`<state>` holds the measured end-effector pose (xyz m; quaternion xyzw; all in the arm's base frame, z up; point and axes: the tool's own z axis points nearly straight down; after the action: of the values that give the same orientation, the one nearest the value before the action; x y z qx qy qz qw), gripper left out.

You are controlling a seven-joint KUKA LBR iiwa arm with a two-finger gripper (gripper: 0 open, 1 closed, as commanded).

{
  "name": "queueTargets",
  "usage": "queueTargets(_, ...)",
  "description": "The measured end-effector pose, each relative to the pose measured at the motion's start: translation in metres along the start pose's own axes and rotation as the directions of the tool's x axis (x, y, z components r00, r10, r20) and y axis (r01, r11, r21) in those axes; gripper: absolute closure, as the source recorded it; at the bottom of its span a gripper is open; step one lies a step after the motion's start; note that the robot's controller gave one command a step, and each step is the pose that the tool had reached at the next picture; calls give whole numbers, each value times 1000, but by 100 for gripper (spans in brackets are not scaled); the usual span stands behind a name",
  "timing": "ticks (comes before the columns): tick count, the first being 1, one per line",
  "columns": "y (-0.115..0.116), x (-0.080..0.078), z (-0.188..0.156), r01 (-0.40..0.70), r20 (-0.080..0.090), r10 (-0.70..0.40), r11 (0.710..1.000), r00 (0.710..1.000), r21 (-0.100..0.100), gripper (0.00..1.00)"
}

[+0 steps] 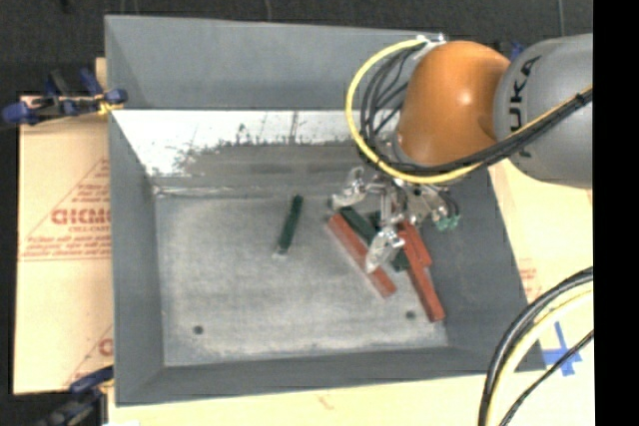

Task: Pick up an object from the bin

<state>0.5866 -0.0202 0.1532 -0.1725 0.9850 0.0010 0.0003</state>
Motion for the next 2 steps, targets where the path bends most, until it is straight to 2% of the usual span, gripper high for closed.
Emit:
queueTargets(1,-1,-1,-1,-1,2,1,1000,1000,1,0)
queueTargets(2,5,-4,-7,149,2,-149,989,989,5,0)
